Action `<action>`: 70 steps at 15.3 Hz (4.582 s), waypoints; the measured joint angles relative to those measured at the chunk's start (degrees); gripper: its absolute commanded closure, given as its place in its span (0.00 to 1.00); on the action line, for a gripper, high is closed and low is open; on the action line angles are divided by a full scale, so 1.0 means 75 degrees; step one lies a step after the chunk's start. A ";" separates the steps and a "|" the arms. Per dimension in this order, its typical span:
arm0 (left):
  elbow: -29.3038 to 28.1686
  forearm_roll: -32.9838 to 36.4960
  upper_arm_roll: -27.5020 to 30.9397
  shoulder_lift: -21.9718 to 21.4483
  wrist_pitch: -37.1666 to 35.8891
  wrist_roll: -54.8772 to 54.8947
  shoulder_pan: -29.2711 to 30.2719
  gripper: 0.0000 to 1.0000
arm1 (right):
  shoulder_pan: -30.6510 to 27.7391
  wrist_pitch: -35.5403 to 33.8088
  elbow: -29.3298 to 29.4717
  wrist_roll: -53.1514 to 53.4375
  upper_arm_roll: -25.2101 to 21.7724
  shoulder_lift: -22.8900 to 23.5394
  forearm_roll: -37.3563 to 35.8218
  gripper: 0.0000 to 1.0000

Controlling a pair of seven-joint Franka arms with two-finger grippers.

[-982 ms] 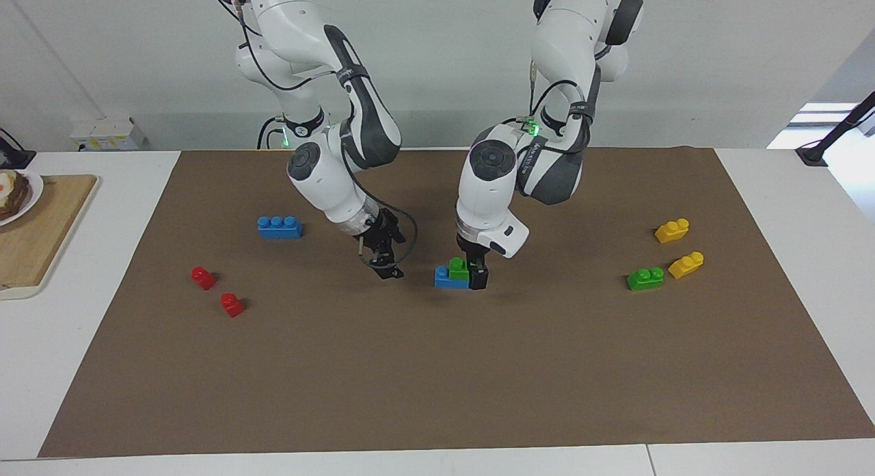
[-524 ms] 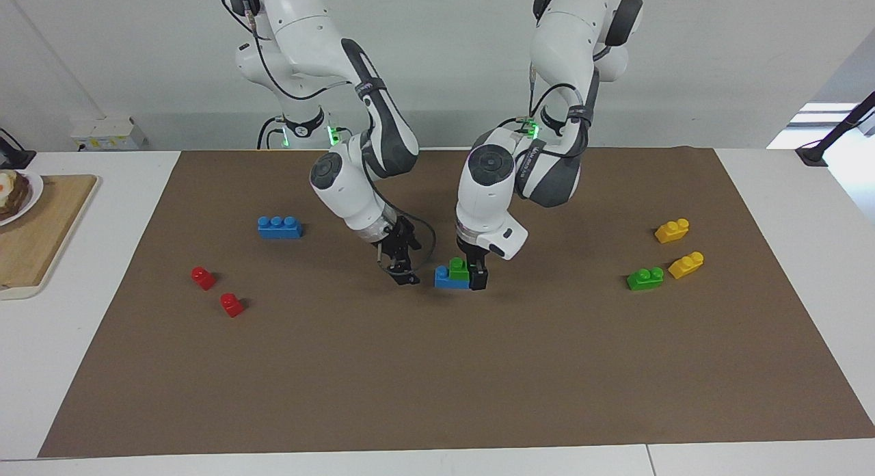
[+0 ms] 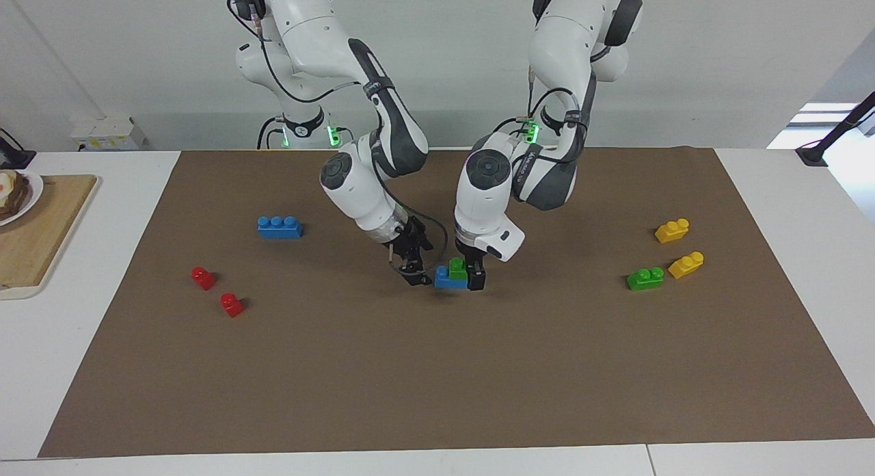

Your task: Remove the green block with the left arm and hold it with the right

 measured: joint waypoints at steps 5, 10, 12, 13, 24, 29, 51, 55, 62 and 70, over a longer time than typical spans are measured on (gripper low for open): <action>-0.0076 0.0000 -0.0007 0.0000 0.0046 0.0000 -0.0004 0.00 | 0.0003 0.0003 0.0369 0.0023 -0.0006 0.0307 0.0000 0.00; -0.0090 0.0000 -0.0013 -0.0001 0.0047 -0.0004 -0.0055 0.00 | 0.0003 0.0141 0.0507 0.0024 -0.0008 0.0505 0.0000 0.00; -0.0090 0.0000 -0.0013 0.0000 0.0049 -0.0014 -0.0064 0.00 | 0.0006 0.0206 0.0569 0.0024 -0.0004 0.0588 0.0000 0.00; -0.0090 0.0000 -0.0013 -0.0001 0.0053 -0.0020 -0.0064 0.00 | 0.0017 0.0234 0.0609 0.0024 0.0000 0.0631 0.0000 0.00; -0.0111 0.0001 -0.0010 -0.0001 0.0068 -0.0047 -0.0065 0.00 | 0.0241 0.0483 0.0679 0.0137 0.0005 0.0818 0.0033 0.14; -0.0138 0.0001 -0.0009 -0.0001 0.0101 -0.0080 -0.0065 0.00 | 0.0274 0.0574 0.0677 0.0312 0.0002 0.0840 0.0140 0.37; -0.0259 0.0020 0.0070 -0.0047 0.0456 -0.0406 -0.0059 0.75 | 0.0301 0.0756 0.0626 -0.0259 -0.0019 0.0856 0.0488 1.00; -0.0162 0.0031 0.0097 -0.0058 0.0348 -0.0356 -0.0052 1.00 | 0.0308 0.0766 0.0625 -0.0395 -0.0011 0.0854 0.0488 1.00; 0.0123 0.0032 0.0085 -0.0228 -0.0079 -0.0215 0.0012 1.00 | 0.0309 0.0777 0.0623 -0.0384 -0.0011 0.0855 0.0501 1.00; 0.0102 -0.0331 0.0100 -0.1273 -0.1699 0.2608 0.1047 1.00 | 0.0303 0.0779 0.0635 -0.0378 -0.0018 0.0858 0.0503 1.00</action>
